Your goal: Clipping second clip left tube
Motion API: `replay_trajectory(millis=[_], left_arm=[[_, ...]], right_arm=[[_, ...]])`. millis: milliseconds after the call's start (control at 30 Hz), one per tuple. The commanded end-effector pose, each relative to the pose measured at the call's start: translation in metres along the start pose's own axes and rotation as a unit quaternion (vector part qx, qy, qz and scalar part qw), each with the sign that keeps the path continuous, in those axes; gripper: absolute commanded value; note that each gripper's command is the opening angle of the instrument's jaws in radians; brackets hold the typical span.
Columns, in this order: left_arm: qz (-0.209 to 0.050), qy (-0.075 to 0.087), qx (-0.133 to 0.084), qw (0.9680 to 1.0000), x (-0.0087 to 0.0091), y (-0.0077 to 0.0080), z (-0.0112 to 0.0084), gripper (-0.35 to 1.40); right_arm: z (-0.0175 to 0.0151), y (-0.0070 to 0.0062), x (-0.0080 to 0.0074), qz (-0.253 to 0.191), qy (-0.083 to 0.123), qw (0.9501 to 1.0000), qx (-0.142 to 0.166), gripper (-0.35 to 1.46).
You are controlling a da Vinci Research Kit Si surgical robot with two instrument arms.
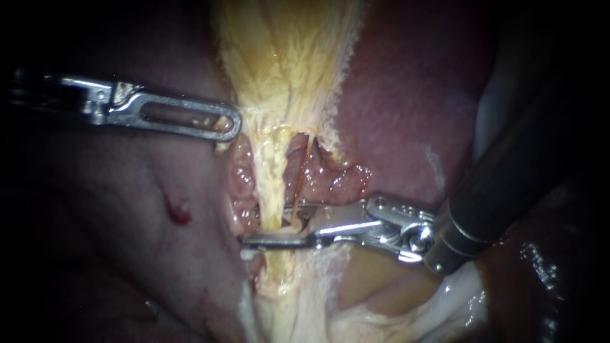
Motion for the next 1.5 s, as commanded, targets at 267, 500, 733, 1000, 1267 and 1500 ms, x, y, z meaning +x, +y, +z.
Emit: replay_trajectory(millis=[267,500,733,1000,1267,1500], left_arm=[[0.0,0.0,0.0,1.0,0.0,0.0,0.0,-0.35],[0.0,0.0,0.0,1.0,0.0,0.0,0.0,-0.35],[0.0,0.0,0.0,1.0,0.0,0.0,-0.0002,-0.35],[0.0,0.0,0.0,1.0,0.0,0.0001,-0.0002,-0.35],[0.0,0.002,0.002,1.0,0.0001,0.0001,-0.0004,-0.35],[0.0,0.001,0.002,1.0,0.0,0.0002,-0.0007,-0.35]], right_arm=[[0.0,0.0,0.0,-0.003,0.0,1.0,0.0,0.1],[0.0002,0.0,0.0001,-0.003,0.0,1.0,0.0,0.32],[0.0009,0.0,0.0003,-0.029,0.007,0.9995,0.006,0.5],[0.0003,0.0002,0.0001,-0.053,0.005,0.9985,0.011,0.5],[-0.002,0.0008,-0.0002,-0.069,0.0,0.9975,0.015,0.5],[-0.005,0.0004,0.0008,-0.073,-0.006,0.9972,0.018,0.5]])
